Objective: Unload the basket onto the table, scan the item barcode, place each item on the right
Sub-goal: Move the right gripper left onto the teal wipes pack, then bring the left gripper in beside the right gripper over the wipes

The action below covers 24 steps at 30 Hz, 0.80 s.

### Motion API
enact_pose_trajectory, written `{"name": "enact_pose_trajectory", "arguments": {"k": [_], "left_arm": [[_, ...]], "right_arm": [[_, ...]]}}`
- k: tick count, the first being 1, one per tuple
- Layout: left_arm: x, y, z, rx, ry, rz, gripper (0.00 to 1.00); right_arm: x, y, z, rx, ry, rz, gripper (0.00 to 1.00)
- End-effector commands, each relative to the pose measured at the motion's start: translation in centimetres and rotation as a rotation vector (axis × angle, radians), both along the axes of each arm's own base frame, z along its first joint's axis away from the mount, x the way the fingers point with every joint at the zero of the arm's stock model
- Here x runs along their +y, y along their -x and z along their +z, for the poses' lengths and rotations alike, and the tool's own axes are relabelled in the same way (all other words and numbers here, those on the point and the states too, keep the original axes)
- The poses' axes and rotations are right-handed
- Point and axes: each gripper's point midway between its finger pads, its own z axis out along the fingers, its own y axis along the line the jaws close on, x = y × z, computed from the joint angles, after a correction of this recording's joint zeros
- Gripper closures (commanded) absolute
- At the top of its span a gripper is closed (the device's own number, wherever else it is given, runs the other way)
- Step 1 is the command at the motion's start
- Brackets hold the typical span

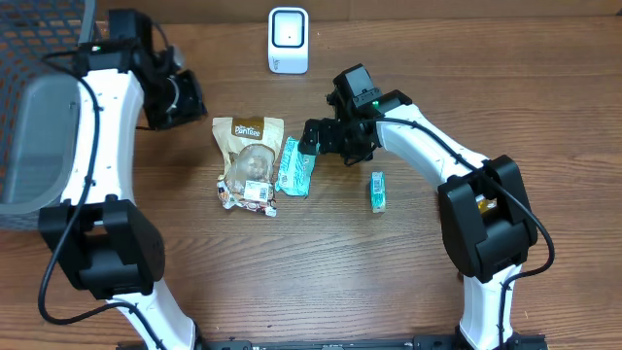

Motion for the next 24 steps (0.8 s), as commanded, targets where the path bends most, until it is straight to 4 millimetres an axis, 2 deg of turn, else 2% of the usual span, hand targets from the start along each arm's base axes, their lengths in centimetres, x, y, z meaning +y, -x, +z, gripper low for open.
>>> {"name": "enact_pose_trajectory", "arguments": {"k": [1, 5, 9, 11, 15, 19, 22, 24], "left_arm": [[-4.5, 0.6, 0.8, -0.035, 0.030, -0.163, 0.96], [-6.7, 1.1, 0.1, -0.032, -0.055, -0.236, 0.96], [-9.3, 2.1, -0.5, -0.024, -0.091, -0.306, 0.96], [-9.9, 2.3, -0.9, -0.025, -0.134, -0.329, 0.96], [-11.6, 2.6, -1.8, -0.035, -0.161, -0.372, 0.96], [-11.8, 2.6, -2.3, -0.040, -0.161, -0.376, 0.96], [-11.3, 2.2, -2.3, -0.045, -0.167, -0.363, 0.96], [-11.2, 2.2, -2.3, -0.045, -0.164, -0.361, 0.96]], "right_arm": [[-0.9, -0.2, 0.2, 0.008, -0.012, -0.004, 0.00], [-1.6, 0.2, 0.2, 0.053, -0.029, -0.016, 0.00], [-1.3, 0.8, 0.8, 0.073, -0.099, 0.044, 0.00], [-1.0, 0.9, 1.2, 0.076, -0.137, 0.062, 0.04], [0.0, 0.6, 2.1, 0.065, -0.215, 0.082, 0.27], [0.2, 0.6, 2.1, 0.073, -0.223, 0.065, 0.73], [0.8, 0.8, 2.4, 0.075, -0.246, 0.082, 0.82], [1.2, 0.9, 2.7, 0.076, -0.270, 0.093, 0.92]]}}
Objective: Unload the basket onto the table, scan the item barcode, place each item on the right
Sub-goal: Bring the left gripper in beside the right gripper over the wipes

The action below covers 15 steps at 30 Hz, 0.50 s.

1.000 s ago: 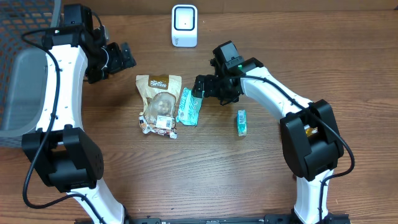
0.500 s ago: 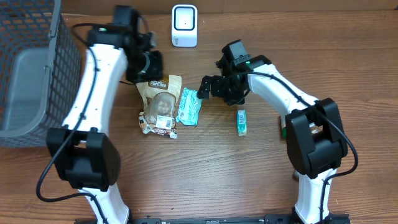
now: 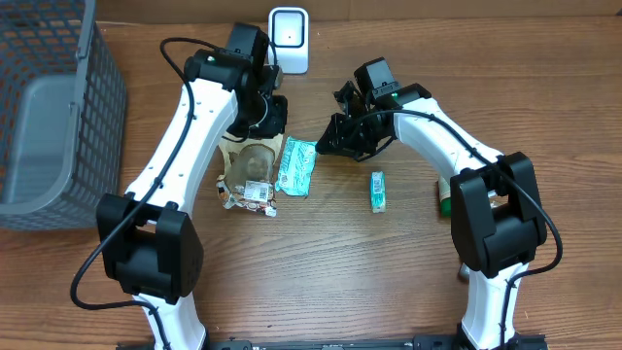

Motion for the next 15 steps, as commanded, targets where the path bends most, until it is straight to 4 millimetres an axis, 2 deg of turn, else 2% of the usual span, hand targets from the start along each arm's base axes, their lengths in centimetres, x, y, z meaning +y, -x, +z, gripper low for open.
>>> {"name": "enact_pose_trajectory", "arguments": {"k": [1, 4, 6, 8, 9, 10, 11, 15], "left_arm": [[0.8, -0.1, 0.0, -0.012, -0.018, -0.004, 0.95], [0.8, 0.2, -0.7, 0.001, -0.021, -0.003, 0.96], [1.0, 0.9, -2.0, 0.031, -0.027, -0.003, 0.91], [0.8, 1.5, -3.2, 0.058, -0.014, -0.006, 0.82], [0.6, 1.8, -3.9, 0.067, 0.000, -0.014, 0.81], [0.3, 2.0, -4.4, 0.072, 0.013, -0.018, 0.84], [0.0, 2.2, -4.8, 0.078, 0.033, -0.022, 0.96], [-2.1, 2.5, -4.9, 0.089, 0.158, -0.050, 0.96]], "right_arm": [[1.0, 0.5, 0.8, 0.012, -0.050, 0.015, 0.96], [1.0, 0.4, 0.8, 0.038, -0.052, -0.016, 0.96], [1.2, 0.3, 0.9, 0.028, -0.057, -0.017, 0.96], [1.7, 0.2, 0.9, 0.014, -0.063, -0.008, 0.96], [2.0, 0.2, 0.9, 0.008, -0.065, -0.002, 0.96], [2.1, 0.1, 0.7, 0.002, -0.060, -0.001, 0.96], [2.1, 0.0, 0.6, -0.005, -0.051, -0.002, 0.96], [2.3, -0.3, 0.0, -0.016, -0.044, -0.006, 0.96]]}}
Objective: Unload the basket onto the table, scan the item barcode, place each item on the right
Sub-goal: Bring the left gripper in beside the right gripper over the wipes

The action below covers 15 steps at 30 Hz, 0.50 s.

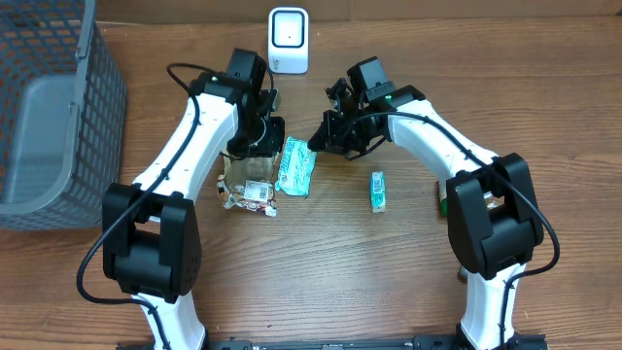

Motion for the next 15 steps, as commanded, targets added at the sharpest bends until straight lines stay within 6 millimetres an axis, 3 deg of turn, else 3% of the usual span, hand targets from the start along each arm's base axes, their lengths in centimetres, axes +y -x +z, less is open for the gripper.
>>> {"name": "enact_pose_trajectory", "arguments": {"k": [1, 15], "left_arm": [[-2.4, 0.3, 0.8, -0.004, 0.143, -0.041, 0.96], [-2.5, -0.4, -2.3, -0.065, 0.151, -0.035, 0.96]], "right_arm": [[0.2, -0.2, -0.9, 0.001, 0.006, -0.004, 0.96], [0.9, -0.7, -2.1, -0.006, -0.011, 0.007, 0.96]]}}
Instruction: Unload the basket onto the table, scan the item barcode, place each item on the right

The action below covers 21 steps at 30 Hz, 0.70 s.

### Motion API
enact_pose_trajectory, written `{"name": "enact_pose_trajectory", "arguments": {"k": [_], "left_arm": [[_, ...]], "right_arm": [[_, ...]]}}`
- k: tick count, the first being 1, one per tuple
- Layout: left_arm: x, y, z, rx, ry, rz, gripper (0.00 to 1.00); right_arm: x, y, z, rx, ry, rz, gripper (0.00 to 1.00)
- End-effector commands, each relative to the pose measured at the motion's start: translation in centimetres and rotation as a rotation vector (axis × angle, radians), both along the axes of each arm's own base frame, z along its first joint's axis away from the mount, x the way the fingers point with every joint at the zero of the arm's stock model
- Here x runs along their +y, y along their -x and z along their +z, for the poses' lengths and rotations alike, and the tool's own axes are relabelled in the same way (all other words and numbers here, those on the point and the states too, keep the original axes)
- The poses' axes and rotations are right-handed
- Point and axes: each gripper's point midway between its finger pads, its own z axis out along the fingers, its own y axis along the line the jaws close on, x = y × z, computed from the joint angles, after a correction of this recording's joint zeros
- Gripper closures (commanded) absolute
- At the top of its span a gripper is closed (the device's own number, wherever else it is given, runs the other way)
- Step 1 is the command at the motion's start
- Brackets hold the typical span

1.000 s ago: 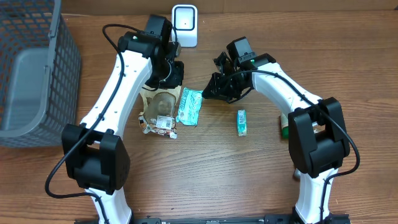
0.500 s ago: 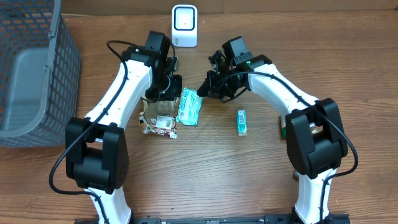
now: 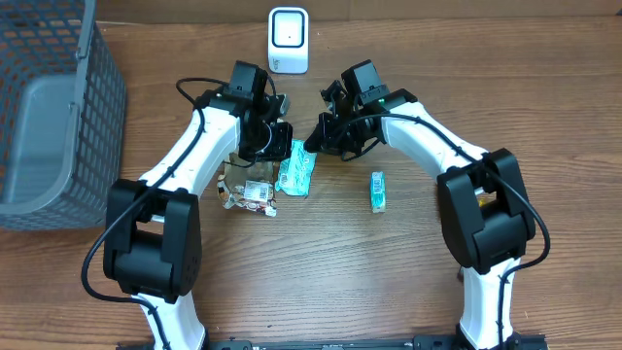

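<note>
A teal packet (image 3: pixel 295 169) lies flat on the wooden table, between a brown snack bag (image 3: pixel 249 187) and a small green box (image 3: pixel 378 192). The white barcode scanner (image 3: pixel 289 41) stands at the table's far edge. My left gripper (image 3: pixel 273 146) hangs low over the top of the brown bag, by the teal packet's upper left corner, and hides the bag's upper half. My right gripper (image 3: pixel 314 143) points down-left at the packet's upper right corner. The overhead view does not show whether either one's jaws are open or shut. Nothing appears lifted.
A grey wire basket (image 3: pixel 49 107) with a grey liner fills the far left. Both arm bases stand near the front edge, left (image 3: pixel 151 258) and right (image 3: pixel 486 228).
My left gripper has shifted slightly right and lower, closer to the teal packet. My right gripper has dropped a little toward the packet's top right corner. The items lie where they were.
At first my left gripper was far left near the basket and my right gripper hovered by the teal packet. Then the left arm had swung in over the brown bag below the scanner. Since then both grippers have closed in on the teal packet's top.
</note>
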Motion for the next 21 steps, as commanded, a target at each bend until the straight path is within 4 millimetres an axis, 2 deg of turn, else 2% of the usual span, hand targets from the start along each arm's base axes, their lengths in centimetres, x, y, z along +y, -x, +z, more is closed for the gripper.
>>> {"name": "enact_pose_trajectory", "arguments": {"k": [1, 8, 21], "left_arm": [[-0.2, 0.2, -0.3, -0.012, 0.008, -0.003, 0.96], [0.2, 0.2, -2.0, -0.025, -0.006, 0.027, 0.96], [0.5, -0.6, -2.3, -0.060, -0.023, 0.044, 0.96]], "right_arm": [[0.4, -0.1, -0.4, -0.006, -0.012, 0.009, 0.96], [1.2, 0.1, -0.3, -0.020, -0.018, 0.025, 0.96], [1.3, -0.2, -0.6, -0.047, 0.011, 0.019, 0.96]]}}
